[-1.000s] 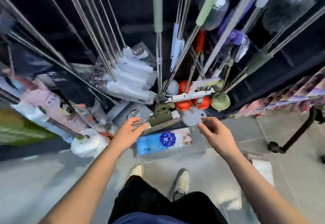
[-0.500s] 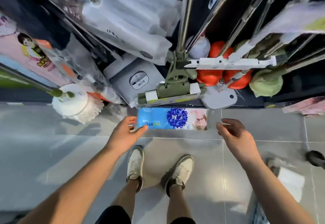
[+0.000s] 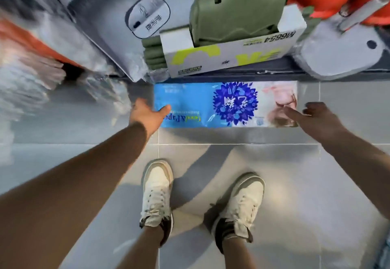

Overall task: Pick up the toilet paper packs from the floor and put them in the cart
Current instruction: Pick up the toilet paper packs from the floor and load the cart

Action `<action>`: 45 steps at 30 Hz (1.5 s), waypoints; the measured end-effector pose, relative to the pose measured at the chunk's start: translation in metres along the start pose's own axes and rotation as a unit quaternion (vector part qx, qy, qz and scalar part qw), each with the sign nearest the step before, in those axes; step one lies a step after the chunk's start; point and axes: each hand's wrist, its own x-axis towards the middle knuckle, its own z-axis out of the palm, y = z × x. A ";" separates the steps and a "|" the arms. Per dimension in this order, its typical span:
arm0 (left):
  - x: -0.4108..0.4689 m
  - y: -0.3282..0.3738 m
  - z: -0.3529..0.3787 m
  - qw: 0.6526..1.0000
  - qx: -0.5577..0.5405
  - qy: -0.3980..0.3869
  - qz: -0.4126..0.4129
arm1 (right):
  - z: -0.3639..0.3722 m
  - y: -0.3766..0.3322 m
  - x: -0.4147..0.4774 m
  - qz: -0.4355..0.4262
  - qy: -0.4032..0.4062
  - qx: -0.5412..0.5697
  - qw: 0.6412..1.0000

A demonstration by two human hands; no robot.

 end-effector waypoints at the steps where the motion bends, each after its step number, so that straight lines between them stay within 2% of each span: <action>1: 0.015 -0.007 0.006 1.000 -0.001 0.003 -0.006 | 0.011 0.004 0.013 0.004 0.003 -0.018 1.000; 4: 0.049 -0.019 0.023 1.000 0.015 0.016 -0.003 | 0.031 0.013 0.044 0.015 0.013 -0.038 0.999; 7: 0.064 -0.021 0.033 1.000 -0.002 -0.019 -0.014 | 0.041 0.013 0.063 0.022 0.033 -0.032 0.999; 15: 0.069 -0.043 0.039 0.998 -0.012 -0.054 -0.011 | 0.062 0.034 0.061 -0.010 0.069 -0.041 0.997; 19: 0.056 -0.052 0.033 0.996 0.005 -0.083 -0.015 | 0.063 0.049 0.048 0.006 0.071 -0.035 0.997; 23: 0.043 -0.066 0.030 0.993 0.028 -0.111 -0.007 | 0.068 0.062 0.024 0.008 0.010 -0.032 0.999; 25: 0.048 -0.065 0.025 0.990 0.053 -0.129 -0.006 | 0.070 0.068 0.027 0.013 0.020 -0.036 0.999; 28: 0.063 -0.052 0.025 0.993 0.039 -0.110 -0.003 | 0.063 0.064 0.045 0.031 0.008 -0.044 0.998; 32: 0.072 -0.039 0.035 0.994 0.039 -0.101 0.001 | 0.064 0.063 0.077 0.033 0.005 0.006 0.999; 34: 0.076 -0.035 0.035 0.995 0.046 -0.091 -0.008 | 0.068 0.056 0.080 0.044 0.012 0.053 0.998; 38: 0.080 -0.032 0.030 0.992 0.042 -0.117 0.017 | 0.063 0.055 0.078 0.054 0.028 0.144 0.988; 40: 0.089 -0.038 0.030 0.993 0.019 -0.107 0.038 | 0.056 0.056 0.071 0.027 0.027 0.171 0.985; 45: 0.067 -0.018 0.023 0.994 -0.025 -0.067 0.086 | 0.041 0.057 0.061 -0.009 0.084 0.127 0.988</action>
